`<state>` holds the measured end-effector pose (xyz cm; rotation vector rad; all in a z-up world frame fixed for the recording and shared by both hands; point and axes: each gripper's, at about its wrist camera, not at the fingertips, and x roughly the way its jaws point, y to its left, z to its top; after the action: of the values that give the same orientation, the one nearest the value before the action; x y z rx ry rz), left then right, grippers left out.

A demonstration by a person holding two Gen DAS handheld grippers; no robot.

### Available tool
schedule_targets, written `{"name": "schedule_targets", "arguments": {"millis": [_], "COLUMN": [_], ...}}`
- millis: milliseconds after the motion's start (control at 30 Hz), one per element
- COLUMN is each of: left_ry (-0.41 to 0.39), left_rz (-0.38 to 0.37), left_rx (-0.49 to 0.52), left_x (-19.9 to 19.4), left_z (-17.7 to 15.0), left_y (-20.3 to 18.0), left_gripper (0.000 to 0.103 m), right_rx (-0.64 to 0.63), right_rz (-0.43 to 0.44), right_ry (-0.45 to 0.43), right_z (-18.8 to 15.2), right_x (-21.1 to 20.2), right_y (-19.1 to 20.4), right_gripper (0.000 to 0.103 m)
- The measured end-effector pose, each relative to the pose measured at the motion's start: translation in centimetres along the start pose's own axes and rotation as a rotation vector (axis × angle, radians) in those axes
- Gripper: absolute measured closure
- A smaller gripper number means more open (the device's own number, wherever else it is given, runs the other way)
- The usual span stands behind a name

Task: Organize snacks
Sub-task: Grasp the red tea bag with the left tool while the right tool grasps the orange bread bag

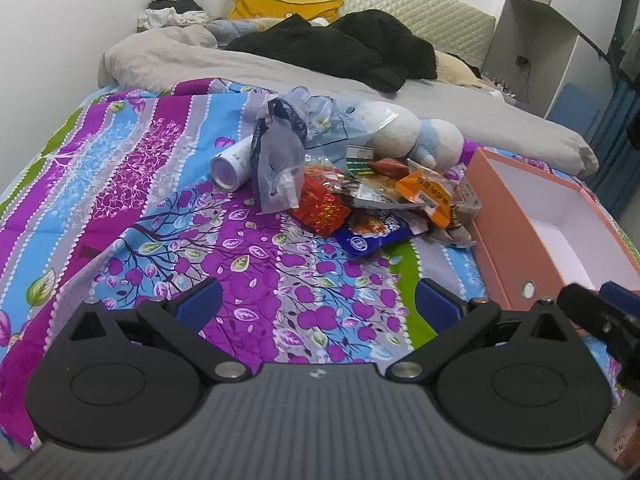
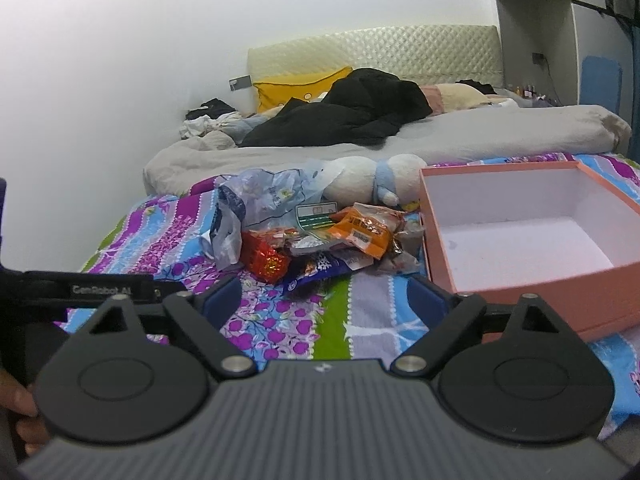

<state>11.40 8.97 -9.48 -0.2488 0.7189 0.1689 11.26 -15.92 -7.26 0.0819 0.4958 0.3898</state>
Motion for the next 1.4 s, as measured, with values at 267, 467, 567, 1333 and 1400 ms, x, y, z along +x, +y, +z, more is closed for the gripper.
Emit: {"name": "schedule_targets", "arguments": {"millis": [267,467,567,1333,1400], "left_ry": [0.024,0.038,0.043,0.015,0.007], "left_rz": [-0.035,-0.092,-0.118,-0.089,-0.082], "left_rx": [-0.028,-0.112,-0.155,-0.457,-0.480], "left_x": [4.5,8.3,10.4,23.3,23.8], "left_z": [0.2,0.3,0.4,3.1,3.3], "left_y": [0.3,0.7,1.0,1.4,1.5], "left_gripper": [0.000,0.001,0.001,0.010,0.010], "right_rx": [-0.020,-0.013,0.009,0.027,0.029], "right_rz": [-0.002,-0.016,0.015,-0.129,-0.151], "right_ry": [0.005,0.020,0.040,0.083,0.087], "right_z": [0.5,1.6,2.1,4.4,4.5], "right_x": [3.5,6.9,9.0,24.4,25.5], "right_y": [0.6,0.6,0.1,-3.2,-3.5], "right_gripper": [0.023,0.023,0.023,0.023,0.023]}}
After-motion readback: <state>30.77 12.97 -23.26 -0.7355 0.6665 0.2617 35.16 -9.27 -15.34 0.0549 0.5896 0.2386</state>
